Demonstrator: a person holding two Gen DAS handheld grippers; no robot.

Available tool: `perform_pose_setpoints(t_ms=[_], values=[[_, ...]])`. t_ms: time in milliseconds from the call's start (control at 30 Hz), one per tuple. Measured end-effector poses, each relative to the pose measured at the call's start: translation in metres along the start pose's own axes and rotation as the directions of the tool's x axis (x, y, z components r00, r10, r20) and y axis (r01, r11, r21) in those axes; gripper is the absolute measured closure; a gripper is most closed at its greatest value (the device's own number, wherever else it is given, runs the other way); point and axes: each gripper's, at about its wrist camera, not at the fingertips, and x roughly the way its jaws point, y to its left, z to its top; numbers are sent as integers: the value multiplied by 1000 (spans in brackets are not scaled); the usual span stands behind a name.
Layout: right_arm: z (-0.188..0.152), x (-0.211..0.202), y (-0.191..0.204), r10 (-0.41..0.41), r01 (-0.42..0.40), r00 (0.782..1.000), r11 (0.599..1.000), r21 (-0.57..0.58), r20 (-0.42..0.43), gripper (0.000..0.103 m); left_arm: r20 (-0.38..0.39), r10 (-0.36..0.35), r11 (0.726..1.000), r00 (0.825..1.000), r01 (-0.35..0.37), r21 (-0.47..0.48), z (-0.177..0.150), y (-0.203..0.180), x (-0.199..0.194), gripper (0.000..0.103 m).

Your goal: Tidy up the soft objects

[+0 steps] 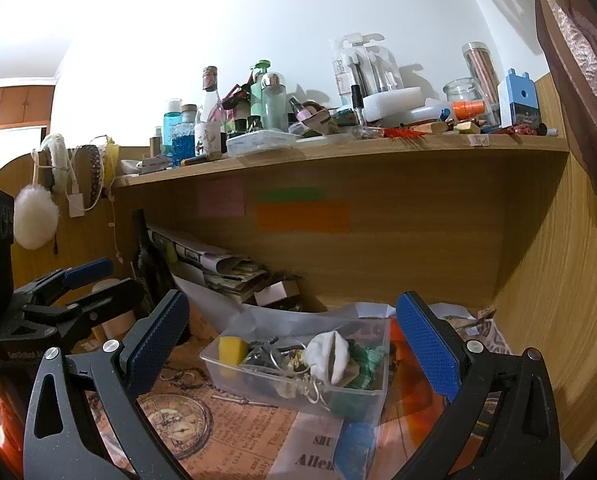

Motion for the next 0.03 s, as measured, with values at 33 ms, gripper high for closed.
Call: perform_pose_setpoints(t_ms=[33], values=[[0,0,-1,2,-2,1000,1000,0,-1,0,-3,-2,1000,1000,2,0,0,0,1,0]])
